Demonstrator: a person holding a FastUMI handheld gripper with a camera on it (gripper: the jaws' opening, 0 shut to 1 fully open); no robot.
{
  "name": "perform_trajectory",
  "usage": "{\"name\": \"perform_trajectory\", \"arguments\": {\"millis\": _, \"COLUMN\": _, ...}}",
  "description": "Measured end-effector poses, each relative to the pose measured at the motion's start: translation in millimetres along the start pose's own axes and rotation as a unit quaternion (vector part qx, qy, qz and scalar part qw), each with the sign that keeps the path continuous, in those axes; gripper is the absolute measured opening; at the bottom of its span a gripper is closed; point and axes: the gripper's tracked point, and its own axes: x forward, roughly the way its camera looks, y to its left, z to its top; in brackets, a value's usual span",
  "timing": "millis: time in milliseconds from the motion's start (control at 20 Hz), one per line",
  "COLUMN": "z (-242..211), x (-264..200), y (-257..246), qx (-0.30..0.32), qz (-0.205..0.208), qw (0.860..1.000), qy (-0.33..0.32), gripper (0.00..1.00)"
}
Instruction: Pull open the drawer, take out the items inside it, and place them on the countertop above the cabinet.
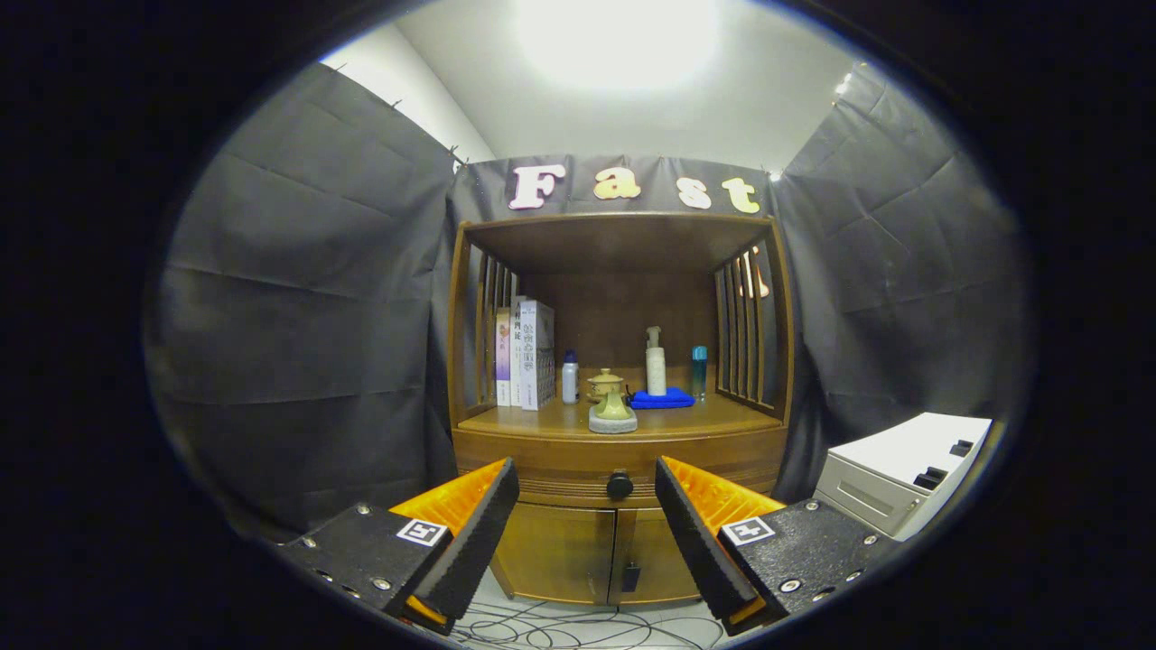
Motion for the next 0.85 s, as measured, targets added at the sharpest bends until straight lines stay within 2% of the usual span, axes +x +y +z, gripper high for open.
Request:
{"name": "perform_trajectory", "arguments": {"millis": 250, "z": 4.2, "x": -15.1, "y": 12.1, "qx": -0.003, "qz": 0.014, "qw": 1.000, "qy": -0.010, "gripper": 0.95}}
{"name": "perform_trajectory", "arguments": {"millis": 850, "z": 7.5, "x": -15.6, "y": 7.2, "qx": 0.009, "qz": 0.010, "qw": 1.000, "qy": -0.021, "gripper": 0.95}}
